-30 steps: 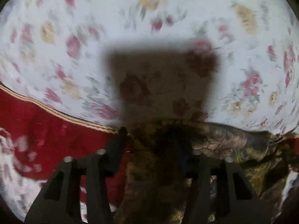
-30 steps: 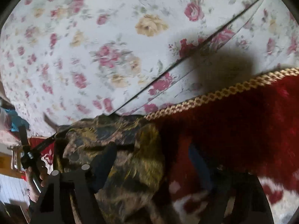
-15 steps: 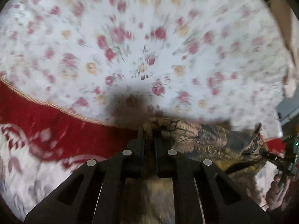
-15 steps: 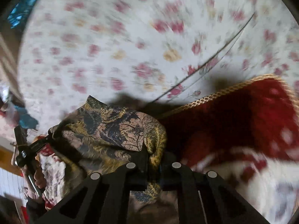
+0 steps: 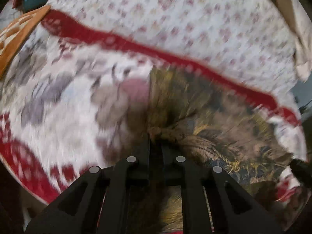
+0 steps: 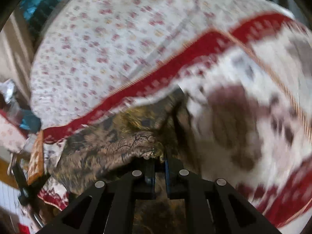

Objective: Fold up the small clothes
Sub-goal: 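Lay the hem over the collar and press the folded shirt flat with both grippers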

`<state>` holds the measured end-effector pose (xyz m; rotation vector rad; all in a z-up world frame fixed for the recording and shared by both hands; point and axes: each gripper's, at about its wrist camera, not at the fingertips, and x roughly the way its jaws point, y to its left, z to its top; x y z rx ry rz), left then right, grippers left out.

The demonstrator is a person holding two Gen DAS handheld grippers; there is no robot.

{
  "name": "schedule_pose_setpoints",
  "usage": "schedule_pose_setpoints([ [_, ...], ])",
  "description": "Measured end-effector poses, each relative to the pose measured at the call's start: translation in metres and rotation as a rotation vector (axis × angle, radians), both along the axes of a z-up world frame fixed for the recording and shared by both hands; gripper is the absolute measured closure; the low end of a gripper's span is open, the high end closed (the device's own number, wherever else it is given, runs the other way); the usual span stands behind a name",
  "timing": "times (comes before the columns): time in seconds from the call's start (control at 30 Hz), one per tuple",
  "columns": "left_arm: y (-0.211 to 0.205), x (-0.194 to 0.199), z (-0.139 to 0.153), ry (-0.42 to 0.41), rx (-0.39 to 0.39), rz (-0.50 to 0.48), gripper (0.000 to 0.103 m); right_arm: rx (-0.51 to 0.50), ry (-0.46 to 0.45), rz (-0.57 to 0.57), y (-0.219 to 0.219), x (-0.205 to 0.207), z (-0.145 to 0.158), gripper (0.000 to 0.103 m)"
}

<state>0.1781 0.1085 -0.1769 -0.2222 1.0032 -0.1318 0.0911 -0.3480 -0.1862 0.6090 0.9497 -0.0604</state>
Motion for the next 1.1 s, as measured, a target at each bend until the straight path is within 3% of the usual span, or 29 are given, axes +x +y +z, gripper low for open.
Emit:
schedule_pose_setpoints([
  [0.1, -0.012, -0.011, -0.012, 0.024, 0.053, -0.038, 0.092, -0.006, 0.059, -0.039, -0.001, -0.004, -0.015, 0.096],
  [0.17, -0.011, -0.019, -0.010, 0.030, 0.002, -0.050, 0.084, 0.040, 0.042, -0.042, -0.007, -0.011, -0.011, 0.091],
  [0.2, -0.007, -0.025, -0.007, 0.032, -0.044, -0.054, 0.080, 0.041, 0.032, -0.052, -0.010, -0.018, -0.009, 0.071],
  [0.23, -0.005, -0.029, -0.005, 0.028, -0.061, -0.048, 0.079, 0.038, 0.018, -0.076, -0.013, -0.030, -0.007, 0.037],
  [0.27, -0.002, -0.034, -0.002, 0.022, -0.061, -0.027, 0.077, 0.063, -0.006, -0.093, -0.016, -0.035, -0.005, 0.023],
  [0.3, 0.003, -0.043, 0.002, 0.009, -0.052, 0.005, 0.075, 0.111, -0.055, -0.096, -0.018, -0.046, -0.001, 0.018],
  [0.33, 0.008, -0.050, 0.005, -0.004, -0.067, 0.017, 0.073, 0.166, -0.105, -0.082, -0.019, -0.058, 0.004, 0.018],
  [0.4, 0.012, -0.065, 0.009, -0.013, -0.120, 0.032, 0.059, 0.195, -0.132, -0.074, -0.016, -0.074, 0.006, 0.018],
  [0.47, 0.013, -0.072, 0.009, -0.011, -0.170, 0.034, 0.053, 0.228, -0.145, -0.039, -0.006, -0.084, 0.004, 0.018],
  [0.57, 0.002, -0.068, 0.007, 0.034, -0.251, 0.009, 0.053, 0.207, -0.129, 0.046, 0.015, -0.077, 0.006, 0.019],
  [0.63, -0.010, -0.058, 0.005, 0.073, -0.275, -0.006, 0.053, 0.188, -0.115, 0.081, 0.026, -0.065, 0.006, 0.028],
  [0.77, -0.027, -0.019, 0.001, 0.125, -0.285, -0.005, 0.053, 0.188, 0.007, 0.075, 0.035, -0.021, -0.005, 0.041],
  [0.93, -0.037, -0.016, -0.008, 0.040, -0.230, -0.011, 0.054, 0.221, 0.045, 0.074, 0.036, -0.001, -0.032, 0.058],
  [0.97, -0.037, -0.018, -0.011, 0.038, -0.229, -0.005, 0.059, 0.229, 0.057, 0.073, 0.036, -0.004, -0.038, 0.060],
  [1.1, -0.043, -0.020, -0.004, -0.015, -0.217, -0.014, 0.075, 0.281, 0.055, 0.077, 0.027, -0.004, -0.042, 0.090],
])
